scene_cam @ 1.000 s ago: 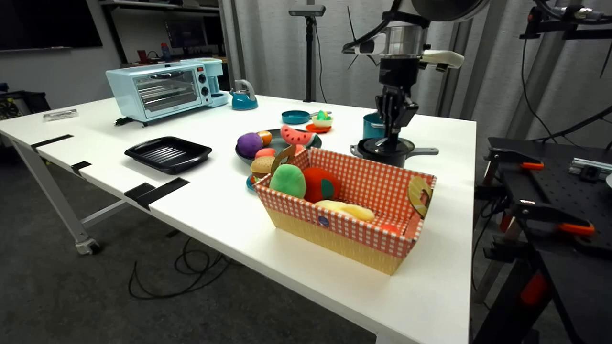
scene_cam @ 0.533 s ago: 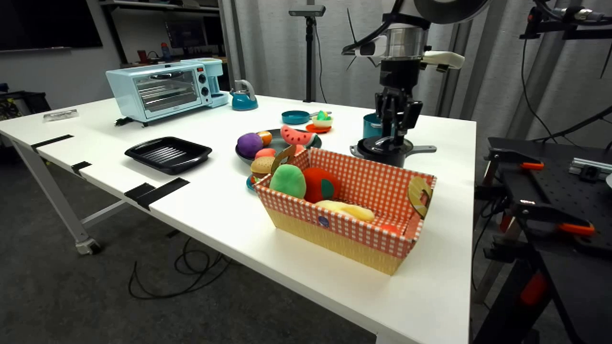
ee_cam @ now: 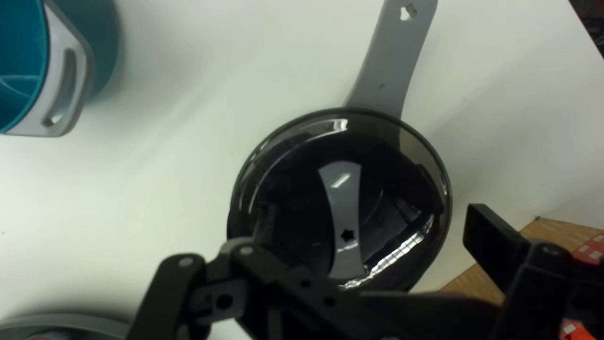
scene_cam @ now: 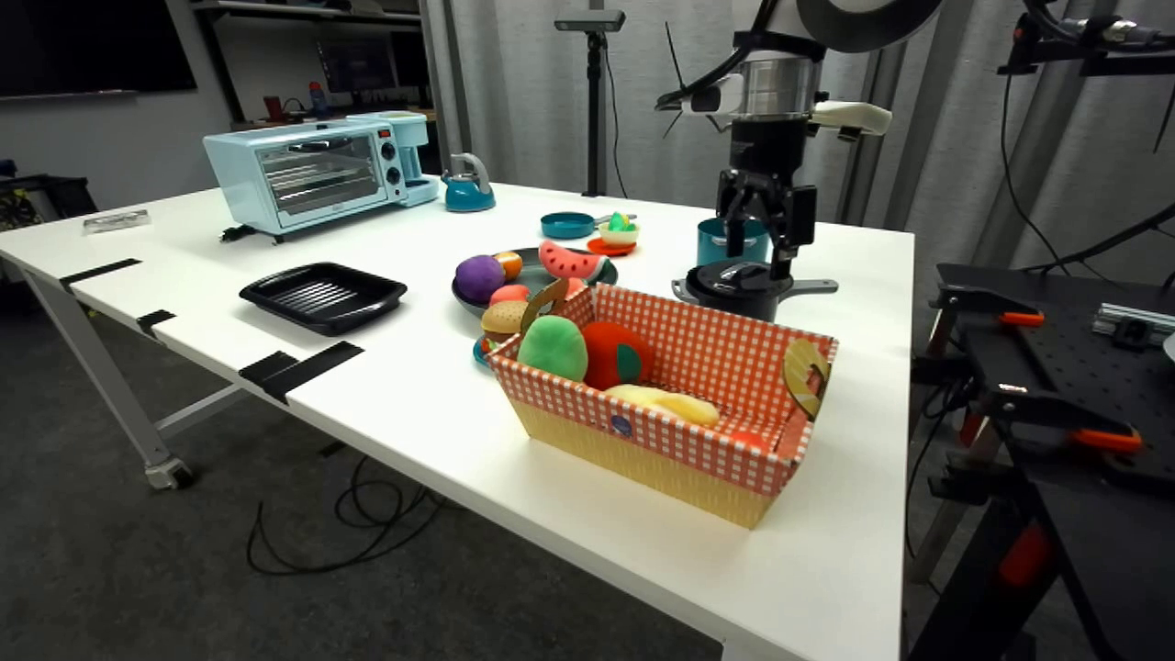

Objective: Remove the lid from the blue pot and place it on the black pot

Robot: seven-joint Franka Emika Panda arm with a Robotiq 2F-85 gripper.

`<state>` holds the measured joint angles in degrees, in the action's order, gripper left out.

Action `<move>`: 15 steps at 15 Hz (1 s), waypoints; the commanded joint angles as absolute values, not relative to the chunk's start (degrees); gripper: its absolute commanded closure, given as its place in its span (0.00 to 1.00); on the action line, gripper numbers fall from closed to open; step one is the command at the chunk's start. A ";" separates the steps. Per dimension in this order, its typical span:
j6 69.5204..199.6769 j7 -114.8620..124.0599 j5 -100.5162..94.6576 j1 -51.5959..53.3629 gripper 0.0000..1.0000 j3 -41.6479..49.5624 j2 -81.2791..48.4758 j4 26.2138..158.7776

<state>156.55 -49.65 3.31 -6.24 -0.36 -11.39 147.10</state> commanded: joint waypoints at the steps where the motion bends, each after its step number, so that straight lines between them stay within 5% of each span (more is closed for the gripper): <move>1: 153.76 -47.72 3.11 -6.69 0.00 -1.02 -9.93 146.61; 15: 137.86 -34.30 7.19 -6.24 0.00 1.03 -4.03 136.97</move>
<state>142.03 -38.37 6.79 -6.24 -0.02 -6.11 138.69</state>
